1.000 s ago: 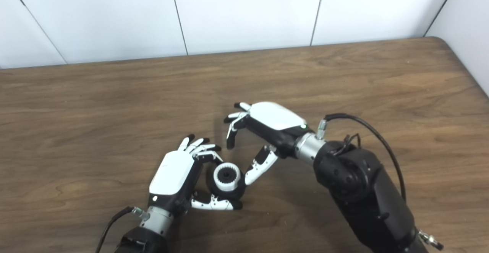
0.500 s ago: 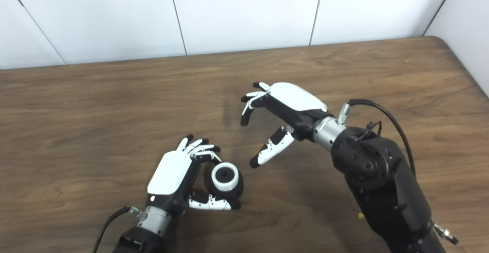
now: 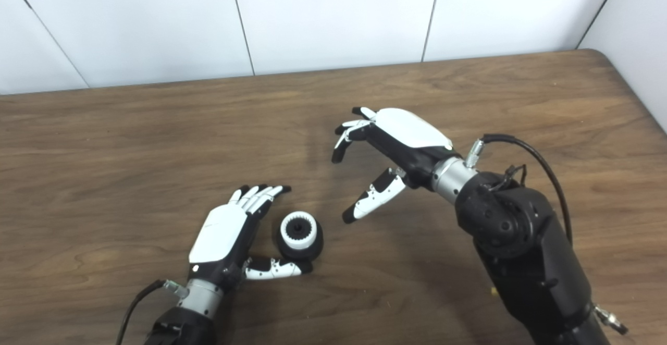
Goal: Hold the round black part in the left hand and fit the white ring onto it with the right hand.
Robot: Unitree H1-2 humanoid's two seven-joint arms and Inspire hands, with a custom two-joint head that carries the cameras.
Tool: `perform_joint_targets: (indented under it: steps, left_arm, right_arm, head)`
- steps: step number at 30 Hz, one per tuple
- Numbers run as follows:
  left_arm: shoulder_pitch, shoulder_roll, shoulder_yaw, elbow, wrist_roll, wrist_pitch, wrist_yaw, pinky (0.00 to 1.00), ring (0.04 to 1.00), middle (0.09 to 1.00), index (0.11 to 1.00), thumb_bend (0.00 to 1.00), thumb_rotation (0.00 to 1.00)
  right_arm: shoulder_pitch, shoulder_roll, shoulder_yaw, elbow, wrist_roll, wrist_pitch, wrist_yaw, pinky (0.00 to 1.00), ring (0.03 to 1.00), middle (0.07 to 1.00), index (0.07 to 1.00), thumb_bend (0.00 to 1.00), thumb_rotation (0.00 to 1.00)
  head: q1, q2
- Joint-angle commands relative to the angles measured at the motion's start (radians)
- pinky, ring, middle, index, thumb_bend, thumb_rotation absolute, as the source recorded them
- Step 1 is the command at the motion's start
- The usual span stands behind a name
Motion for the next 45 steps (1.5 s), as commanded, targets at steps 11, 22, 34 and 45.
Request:
perform_joint_targets:
  steps: [11, 22, 34, 45]
  left_arm:
    - [-0.023, -0.001, 0.056, -0.067, -0.044, 0.027, -0.015, 1.0, 0.947, 0.878, 0.687, 1.0, 0.38]
    - [-0.037, 0.027, 0.178, -0.2, -0.223, 0.134, -0.137, 0.95, 0.959, 0.925, 0.942, 1.0, 0.42]
    - [-0.05, 0.07, 0.426, -0.322, -0.662, 0.252, -0.209, 1.0, 0.987, 1.0, 1.0, 1.0, 0.34]
    - [0.021, 0.004, 0.555, -0.244, -0.922, 0.185, -0.108, 1.0, 0.999, 1.0, 0.999, 0.64, 0.92]
  right_arm:
    - [-0.022, 0.015, 0.005, 0.004, -0.032, -0.004, -0.047, 1.0, 1.0, 0.872, 0.647, 1.0, 0.33]
    - [0.0, 0.029, -0.027, 0.002, -0.008, 0.027, -0.054, 1.0, 0.996, 0.875, 0.67, 1.0, 0.43]
    - [0.071, 0.066, -0.113, 0.015, 0.059, 0.071, -0.118, 0.8, 0.921, 0.865, 0.734, 0.7, 0.81]
    - [0.251, 0.269, -0.276, 0.065, 0.371, -0.031, -0.377, 0.93, 0.98, 0.996, 0.996, 0.59, 1.0]
  head:
    - [0.013, -0.009]
    - [0.021, -0.015]
    - [0.022, -0.023]
    - [0.014, -0.021]
